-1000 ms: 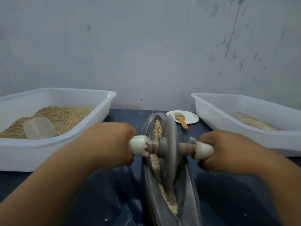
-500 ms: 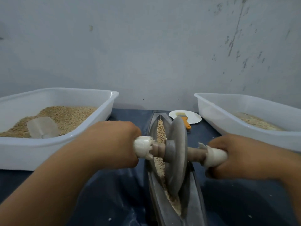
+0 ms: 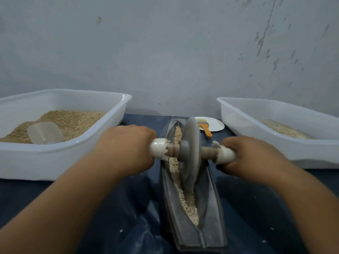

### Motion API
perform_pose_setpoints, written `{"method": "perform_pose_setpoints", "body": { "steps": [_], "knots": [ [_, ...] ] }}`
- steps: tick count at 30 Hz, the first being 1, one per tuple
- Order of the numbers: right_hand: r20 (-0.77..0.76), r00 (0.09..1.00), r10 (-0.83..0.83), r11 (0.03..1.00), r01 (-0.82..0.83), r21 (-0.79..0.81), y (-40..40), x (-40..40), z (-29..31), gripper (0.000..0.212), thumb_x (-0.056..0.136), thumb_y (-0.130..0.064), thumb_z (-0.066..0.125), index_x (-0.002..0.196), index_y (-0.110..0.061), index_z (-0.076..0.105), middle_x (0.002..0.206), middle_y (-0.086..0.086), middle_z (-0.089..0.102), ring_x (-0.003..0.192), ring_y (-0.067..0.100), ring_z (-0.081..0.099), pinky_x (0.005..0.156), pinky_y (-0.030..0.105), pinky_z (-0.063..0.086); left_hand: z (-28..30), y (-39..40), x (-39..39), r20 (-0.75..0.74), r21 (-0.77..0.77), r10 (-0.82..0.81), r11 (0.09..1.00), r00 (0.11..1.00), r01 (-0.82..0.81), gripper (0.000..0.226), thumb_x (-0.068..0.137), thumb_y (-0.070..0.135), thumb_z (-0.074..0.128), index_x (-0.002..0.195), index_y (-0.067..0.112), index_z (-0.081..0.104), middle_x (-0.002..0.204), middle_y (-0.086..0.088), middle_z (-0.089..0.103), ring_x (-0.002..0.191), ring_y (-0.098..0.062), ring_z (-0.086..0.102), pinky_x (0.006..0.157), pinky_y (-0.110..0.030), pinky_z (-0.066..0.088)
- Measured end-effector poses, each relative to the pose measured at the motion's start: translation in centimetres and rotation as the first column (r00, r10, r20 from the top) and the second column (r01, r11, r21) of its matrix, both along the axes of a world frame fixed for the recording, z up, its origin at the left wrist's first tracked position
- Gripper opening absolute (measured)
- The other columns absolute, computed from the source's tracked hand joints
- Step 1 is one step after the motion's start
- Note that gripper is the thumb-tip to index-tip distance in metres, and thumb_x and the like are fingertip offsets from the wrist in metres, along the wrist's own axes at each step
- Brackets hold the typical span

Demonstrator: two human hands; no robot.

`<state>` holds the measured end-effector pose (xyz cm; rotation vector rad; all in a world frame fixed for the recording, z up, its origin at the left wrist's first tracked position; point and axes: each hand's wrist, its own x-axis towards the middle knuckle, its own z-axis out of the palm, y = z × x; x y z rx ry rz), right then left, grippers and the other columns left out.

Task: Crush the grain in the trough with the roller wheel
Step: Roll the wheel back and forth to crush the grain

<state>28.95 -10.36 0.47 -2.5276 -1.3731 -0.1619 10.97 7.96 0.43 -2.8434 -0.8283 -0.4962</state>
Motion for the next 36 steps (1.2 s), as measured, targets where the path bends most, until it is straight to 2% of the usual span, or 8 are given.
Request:
{"method": "perform_pose_setpoints", "body": {
  "steps": [3, 8, 14, 20, 24, 26, 32, 36],
  "knots": [
    [0.086, 0.996, 0.010, 1.000, -0.009, -0.009, 0.4, 0.0, 0.1, 0.017, 0.072, -0.037, 0.071, 0.074, -0.031, 0.054, 0.071, -0.008, 0.060, 0.069, 0.007, 0.057, 0.058, 0.030, 0.045, 0.2, 0.4, -0.2, -0.099, -0.135, -0.022, 0.991, 0.995, 0.009, 0.016, 0.071, 0.029, 0.066, 0.080, 0.032, 0.054, 0.075, 0.009, 0.061, 0.071, -0.008, 0.059, 0.067, -0.027, 0.050],
    [-0.209, 0.976, 0.061, 0.989, -0.088, -0.122, -2.6, -0.1, 1.3, 0.039, 0.048, -0.056, 0.065, 0.083, -0.039, 0.061, 0.070, -0.012, 0.065, 0.057, 0.006, 0.062, 0.060, 0.038, 0.053, 1.1, 0.2, -1.8, -0.171, -0.240, -0.097, 0.969, 0.980, 0.054, 0.020, 0.056, 0.037, 0.066, 0.073, 0.036, 0.055, 0.065, 0.010, 0.061, 0.055, -0.003, 0.058, 0.050, -0.022, 0.042],
    [0.111, 0.994, 0.000, 0.999, -0.004, 0.036, 0.7, -0.1, -0.1, 0.017, 0.075, -0.036, 0.071, 0.073, -0.032, 0.055, 0.071, -0.009, 0.061, 0.070, 0.010, 0.058, 0.060, 0.030, 0.045, 0.3, 0.4, -0.1, -0.096, -0.143, -0.025, 0.990, 0.995, 0.011, 0.015, 0.072, 0.027, 0.067, 0.080, 0.029, 0.054, 0.078, 0.007, 0.062, 0.073, -0.012, 0.060, 0.074, -0.034, 0.054],
    [-0.206, 0.977, 0.055, 0.987, -0.085, -0.137, -2.7, -0.3, 1.4, 0.042, 0.048, -0.061, 0.067, 0.085, -0.040, 0.061, 0.068, -0.012, 0.065, 0.055, 0.004, 0.061, 0.059, 0.034, 0.052, 1.1, -0.1, -1.5, -0.151, -0.211, -0.096, 0.975, 0.984, 0.063, 0.018, 0.063, 0.034, 0.069, 0.074, 0.032, 0.056, 0.067, 0.010, 0.061, 0.061, -0.004, 0.059, 0.057, -0.025, 0.048],
    [0.000, 1.000, 0.006, 1.000, -0.006, 0.014, -0.2, -0.2, 0.1, 0.021, 0.071, -0.044, 0.074, 0.074, -0.034, 0.056, 0.068, -0.011, 0.061, 0.065, 0.003, 0.056, 0.057, 0.030, 0.043, 0.3, -0.2, -0.3, -0.037, -0.022, -0.010, 1.000, 0.999, 0.009, 0.014, 0.074, 0.030, 0.063, 0.080, 0.030, 0.051, 0.076, 0.008, 0.059, 0.074, -0.013, 0.058, 0.066, -0.027, 0.047],
    [0.057, 0.998, 0.004, 1.000, -0.005, 0.021, 0.1, -0.2, -0.2, 0.020, 0.074, -0.039, 0.073, 0.073, -0.032, 0.054, 0.070, -0.010, 0.060, 0.067, 0.004, 0.055, 0.058, 0.030, 0.044, 0.2, -0.1, -0.3, -0.061, -0.045, -0.018, 0.999, 0.998, 0.015, 0.015, 0.073, 0.030, 0.064, 0.078, 0.030, 0.051, 0.076, 0.008, 0.059, 0.073, -0.012, 0.058, 0.065, -0.027, 0.047],
    [-0.260, 0.963, 0.073, 0.985, -0.110, -0.131, -2.4, -0.1, 1.5, 0.033, 0.051, -0.053, 0.071, 0.079, -0.038, 0.061, 0.067, -0.012, 0.065, 0.057, 0.004, 0.061, 0.060, 0.033, 0.050, 1.3, -0.3, -1.5, -0.149, -0.185, -0.093, 0.981, 0.984, 0.065, 0.018, 0.063, 0.034, 0.069, 0.073, 0.032, 0.055, 0.067, 0.009, 0.061, 0.061, -0.004, 0.058, 0.056, -0.025, 0.047],
    [-0.016, 0.999, 0.038, 0.999, -0.038, 0.002, -0.3, -0.1, 0.1, 0.020, 0.071, -0.038, 0.075, 0.072, -0.031, 0.056, 0.067, -0.009, 0.061, 0.065, 0.008, 0.058, 0.063, 0.035, 0.048, 0.3, -0.2, -0.4, -0.049, -0.053, -0.030, 0.998, 0.998, 0.028, 0.019, 0.072, 0.030, 0.065, 0.069, 0.032, 0.046, 0.072, 0.010, 0.057, 0.068, -0.009, 0.056, 0.061, -0.026, 0.042]
  ]
}}
